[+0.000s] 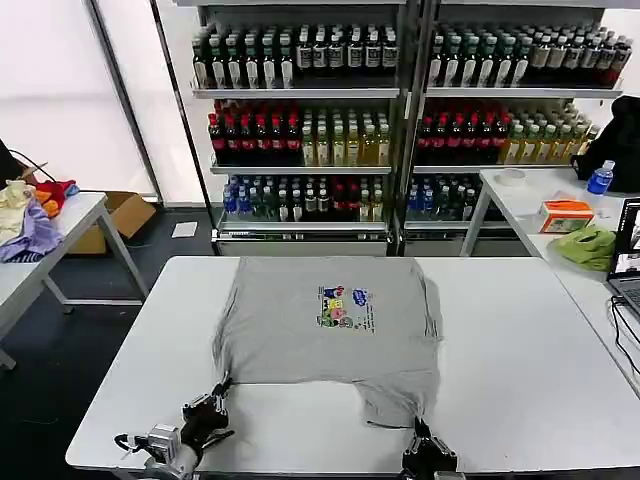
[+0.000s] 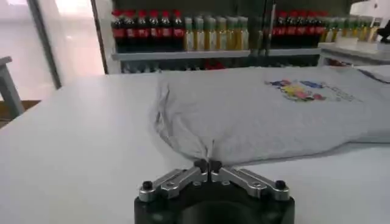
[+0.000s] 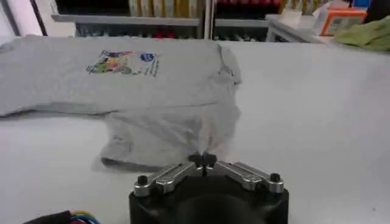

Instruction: Fold and organize the clothes.

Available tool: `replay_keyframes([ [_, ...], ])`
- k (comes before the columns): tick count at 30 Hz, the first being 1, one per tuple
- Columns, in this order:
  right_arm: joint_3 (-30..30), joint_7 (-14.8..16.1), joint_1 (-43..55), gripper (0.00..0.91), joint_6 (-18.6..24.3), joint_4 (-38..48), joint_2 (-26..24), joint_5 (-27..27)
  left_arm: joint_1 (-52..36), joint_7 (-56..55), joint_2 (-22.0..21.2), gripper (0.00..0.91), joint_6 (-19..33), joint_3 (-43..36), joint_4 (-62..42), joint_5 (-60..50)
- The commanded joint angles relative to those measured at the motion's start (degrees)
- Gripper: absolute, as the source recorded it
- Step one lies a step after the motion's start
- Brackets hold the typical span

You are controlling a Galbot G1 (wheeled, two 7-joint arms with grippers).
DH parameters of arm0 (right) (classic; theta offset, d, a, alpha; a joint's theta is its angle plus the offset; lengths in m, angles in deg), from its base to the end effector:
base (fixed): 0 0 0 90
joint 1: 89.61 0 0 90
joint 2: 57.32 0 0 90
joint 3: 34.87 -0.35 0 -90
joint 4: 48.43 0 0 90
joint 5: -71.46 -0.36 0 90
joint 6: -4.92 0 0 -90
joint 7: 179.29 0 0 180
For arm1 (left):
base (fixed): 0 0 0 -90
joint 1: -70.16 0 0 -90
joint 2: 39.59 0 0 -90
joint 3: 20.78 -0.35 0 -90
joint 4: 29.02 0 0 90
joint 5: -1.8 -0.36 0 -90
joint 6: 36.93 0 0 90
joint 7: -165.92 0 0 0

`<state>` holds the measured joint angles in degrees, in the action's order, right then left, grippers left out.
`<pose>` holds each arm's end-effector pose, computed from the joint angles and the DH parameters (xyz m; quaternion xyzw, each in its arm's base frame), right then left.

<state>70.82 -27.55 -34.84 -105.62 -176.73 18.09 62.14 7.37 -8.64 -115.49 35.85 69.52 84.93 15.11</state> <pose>0.1402 0.0420 -0.2729 -0.0496 -0.9819 0.0185 0.1818 0.2024 0.0513 -0.3259 -0.0937 -0.9787 0.0055 0.1826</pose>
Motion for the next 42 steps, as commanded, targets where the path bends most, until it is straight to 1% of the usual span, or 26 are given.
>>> replay_keyframes([
  [1,-2.95,1.94,3.67,0.0,5.07,-1.93,0.47,3.28,-1.64,-1.2,-0.15,0.0,3.76,-0.54,4.15,3.15],
  [4,-4.98,2.79,7.28,0.0,6.84,1.37,1.9,4.04,-3.8,-1.35,-0.16,0.0,3.23,-0.25,2.8,3.79],
  [7,-6.65,3.71,11.25,0.0,6.79,4.75,4.21,4.56,-6.42,-1.34,-0.21,0.0,2.24,-0.35,1.11,4.27],
  [9,-6.58,4.37,13.31,0.0,6.5,6.06,3.91,4.5,-8.33,-1.42,-0.13,0.0,2.06,-0.59,-1.45,4.4],
  [10,-6.62,5.66,14.15,0.0,6.55,7.15,3.87,4.73,-9.65,-1.79,-0.18,0.0,2.17,-0.66,-2.72,4.39],
  [12,-6.75,6.79,15.6,0.0,6.73,8.38,3.99,5.97,-12.16,-2.36,-0.41,0.0,2.62,-0.58,-4.86,4.45],
  [16,-6.69,7.62,19.36,0.0,6.27,10.53,4.27,6.16,-15.41,-2.96,-0.31,0.0,2.36,-0.77,-6.31,6.03],
  [20,-4.77,8.74,23.9,0.0,5.05,13.51,4.32,6.68,-18.57,-3.37,0.72,0.0,2.46,-1.47,-8.87,6.32],
  [23,-3.37,9.02,26.69,0.0,4.7,16.79,4.37,6.34,-20.81,-4.05,1.21,0.0,3.0,-1.78,-11.22,7.1],
  [27,-2.16,8.93,30.19,0.0,3.69,20.61,5.02,4.97,-23.32,-5.74,1.52,0.0,5.95,-2.44,-14.65,7.44],
  [30,-1.55,9.07,32.43,0.0,3.32,23.02,5.68,4.89,-24.97,-6.5,1.45,0.0,6.9,-2.77,-17.28,7.68],
  [36,-0.07,9.08,37.04,0.0,2.56,28.07,6.55,4.64,-27.37,-6.39,1.99,0.0,5.79,-3.51,-19.1,7.61],
  [42,0.5,9.04,40.19,0.0,2.1,32.73,6.91,3.22,-28.42,-5.96,2.77,0.0,4.27,-3.7,-21.07,7.65],
])
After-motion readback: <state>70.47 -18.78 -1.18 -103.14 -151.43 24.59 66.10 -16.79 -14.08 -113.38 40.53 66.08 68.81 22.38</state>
